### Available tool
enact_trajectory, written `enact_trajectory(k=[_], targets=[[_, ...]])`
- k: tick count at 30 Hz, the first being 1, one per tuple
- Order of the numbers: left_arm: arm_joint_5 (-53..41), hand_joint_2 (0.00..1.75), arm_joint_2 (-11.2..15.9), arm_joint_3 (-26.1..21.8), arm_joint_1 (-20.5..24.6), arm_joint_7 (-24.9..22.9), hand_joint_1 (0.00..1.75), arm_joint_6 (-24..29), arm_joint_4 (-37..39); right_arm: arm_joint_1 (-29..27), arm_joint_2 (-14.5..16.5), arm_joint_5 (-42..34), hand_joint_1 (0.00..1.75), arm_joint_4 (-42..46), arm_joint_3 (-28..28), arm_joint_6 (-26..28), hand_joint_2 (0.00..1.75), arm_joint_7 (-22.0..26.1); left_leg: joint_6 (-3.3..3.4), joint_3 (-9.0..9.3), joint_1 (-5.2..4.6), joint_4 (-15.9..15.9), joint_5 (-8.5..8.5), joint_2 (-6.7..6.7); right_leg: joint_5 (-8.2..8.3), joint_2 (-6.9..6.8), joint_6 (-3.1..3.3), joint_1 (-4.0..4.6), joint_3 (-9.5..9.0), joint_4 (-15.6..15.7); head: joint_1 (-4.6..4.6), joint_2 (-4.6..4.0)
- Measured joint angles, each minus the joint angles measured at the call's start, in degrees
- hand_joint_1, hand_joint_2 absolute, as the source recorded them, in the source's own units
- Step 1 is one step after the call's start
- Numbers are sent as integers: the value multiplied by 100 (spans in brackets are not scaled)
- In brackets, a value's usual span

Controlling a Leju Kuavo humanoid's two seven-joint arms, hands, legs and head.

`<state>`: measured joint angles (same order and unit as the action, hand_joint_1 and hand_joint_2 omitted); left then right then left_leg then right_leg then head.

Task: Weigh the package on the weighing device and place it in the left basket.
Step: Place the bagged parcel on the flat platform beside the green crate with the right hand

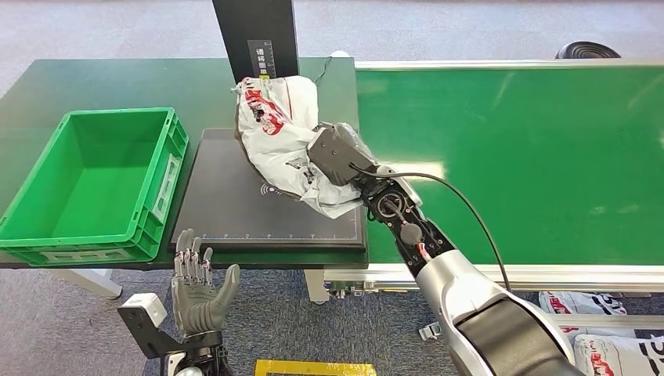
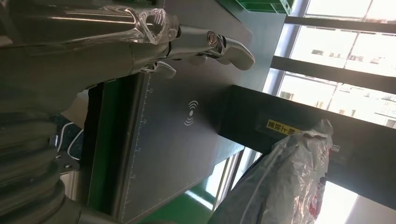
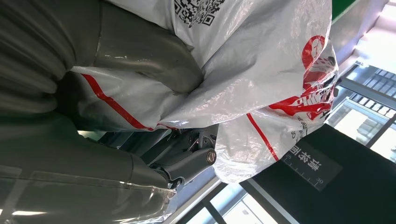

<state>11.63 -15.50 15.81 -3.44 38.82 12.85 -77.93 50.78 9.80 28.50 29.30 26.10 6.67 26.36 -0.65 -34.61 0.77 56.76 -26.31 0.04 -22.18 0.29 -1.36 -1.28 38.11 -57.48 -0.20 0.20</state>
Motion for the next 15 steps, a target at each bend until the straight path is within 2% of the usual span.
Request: enact_trajectory(k=[7, 8, 11, 12, 15], targets=[[2, 175, 0, -1, 4, 0, 0, 0, 20, 3, 72, -13, 175, -116, 15, 3, 175, -6, 0, 1, 0, 0, 0, 0, 0, 0, 0, 0, 0, 0, 0, 0], [2, 175, 0, -1, 4, 0, 0, 0, 21, 4, 78, -13, 158, -130, 16, 4, 175, -7, 0, 1, 0, 0, 0, 0, 0, 0, 0, 0, 0, 0, 0, 0], [3, 175, 0, -1, 5, 0, 0, 1, 21, 6, 97, -15, 27, -166, 17, 12, 175, -9, 0, 0, 0, 0, 0, 0, 0, 0, 0, 0, 0, 0, 0, 0], [4, 175, 0, -1, 5, 1, 0, 3, 21, 9, 105, -21, 0, -179, 17, 22, 175, -13, 0, 0, 0, 0, 0, 0, 0, 0, 0, 0, 0, 0, 0, 0], [9, 175, 0, -4, 6, 8, 0, 17, 21, 36, 131, -42, 0, -224, 19, 52, 175, -27, 0, 1, 0, 0, 0, 0, 0, 0, 0, 0, 0, 0, 0, 0]])
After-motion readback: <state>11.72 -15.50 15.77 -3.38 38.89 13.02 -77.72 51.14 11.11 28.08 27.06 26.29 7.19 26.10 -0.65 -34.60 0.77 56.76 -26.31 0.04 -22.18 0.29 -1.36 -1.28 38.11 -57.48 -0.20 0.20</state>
